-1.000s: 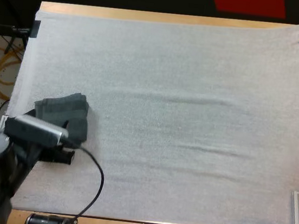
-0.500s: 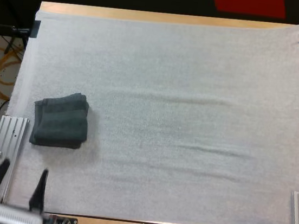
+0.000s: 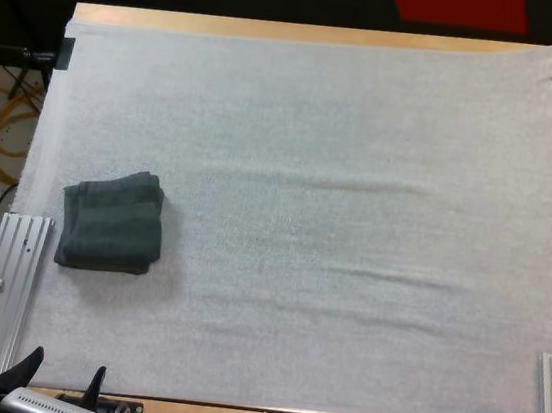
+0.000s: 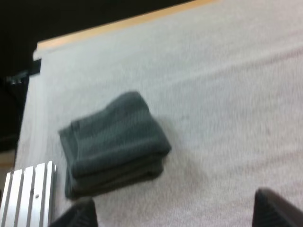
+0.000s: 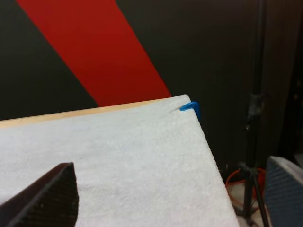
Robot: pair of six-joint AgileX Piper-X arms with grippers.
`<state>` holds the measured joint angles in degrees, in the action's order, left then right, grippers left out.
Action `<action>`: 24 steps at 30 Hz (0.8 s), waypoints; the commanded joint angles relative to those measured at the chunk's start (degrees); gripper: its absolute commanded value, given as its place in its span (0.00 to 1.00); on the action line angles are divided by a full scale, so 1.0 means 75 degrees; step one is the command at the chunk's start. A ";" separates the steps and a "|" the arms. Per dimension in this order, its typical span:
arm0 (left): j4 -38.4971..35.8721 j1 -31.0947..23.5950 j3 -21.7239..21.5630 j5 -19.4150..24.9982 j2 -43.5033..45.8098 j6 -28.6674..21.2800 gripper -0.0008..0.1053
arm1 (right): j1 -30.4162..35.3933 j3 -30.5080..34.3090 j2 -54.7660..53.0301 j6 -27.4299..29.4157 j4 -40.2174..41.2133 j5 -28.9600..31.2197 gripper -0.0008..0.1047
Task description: Pick towel from pile fold and stack
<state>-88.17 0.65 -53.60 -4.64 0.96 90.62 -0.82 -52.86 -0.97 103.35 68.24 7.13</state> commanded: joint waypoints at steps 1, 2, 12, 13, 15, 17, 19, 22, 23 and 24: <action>0.0135 0.0000 0.0043 0.0020 0.1073 0.0056 0.61 | -0.0003 0.0053 -0.0297 0.0200 -0.0177 -0.0046 0.75; 0.0213 0.0000 0.0066 0.0020 0.1073 0.0056 0.61 | -0.0003 0.0087 -0.0297 0.0216 -0.0208 -0.0065 0.75; 0.3166 0.0000 0.1761 -0.0047 0.1042 0.0056 0.61 | -0.0003 0.1426 -0.0279 0.0255 -0.1117 -0.0814 0.75; 0.3412 0.0000 0.1975 -0.0047 0.1042 0.0056 0.61 | -0.0003 0.1611 -0.0279 0.0255 -0.1087 -0.0891 0.75; 0.3769 0.0000 0.2341 -0.0047 0.1042 0.0056 0.61 | -0.0003 0.1834 -0.0279 0.0255 -0.1065 -0.0890 0.75; 0.3940 0.0000 0.2672 -0.0047 0.1042 0.0056 0.61 | -0.0003 0.2035 -0.0279 0.0255 -0.1068 -0.0874 0.75; 0.3996 0.0000 0.3016 -0.0047 0.1028 0.0090 0.61 | -0.0003 0.2221 -0.0279 0.0255 -0.1068 -0.0875 0.75; 0.4076 0.0000 0.3257 -0.0047 0.1028 0.0118 0.61 | -0.0003 0.2429 -0.0279 0.0255 -0.1068 -0.0875 0.75; 0.4103 0.0000 0.3264 -0.0047 0.1028 0.0117 0.61 | -0.0003 0.2450 -0.0279 0.0255 -0.1068 -0.0875 0.75; 0.4125 0.0000 0.3261 -0.0033 0.1028 0.0117 0.61 | -0.0003 0.2515 -0.0279 0.0255 -0.1068 -0.0875 0.75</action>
<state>-58.86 0.65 -28.83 -4.76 0.72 90.88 -0.82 -33.91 -0.83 104.54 60.51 1.11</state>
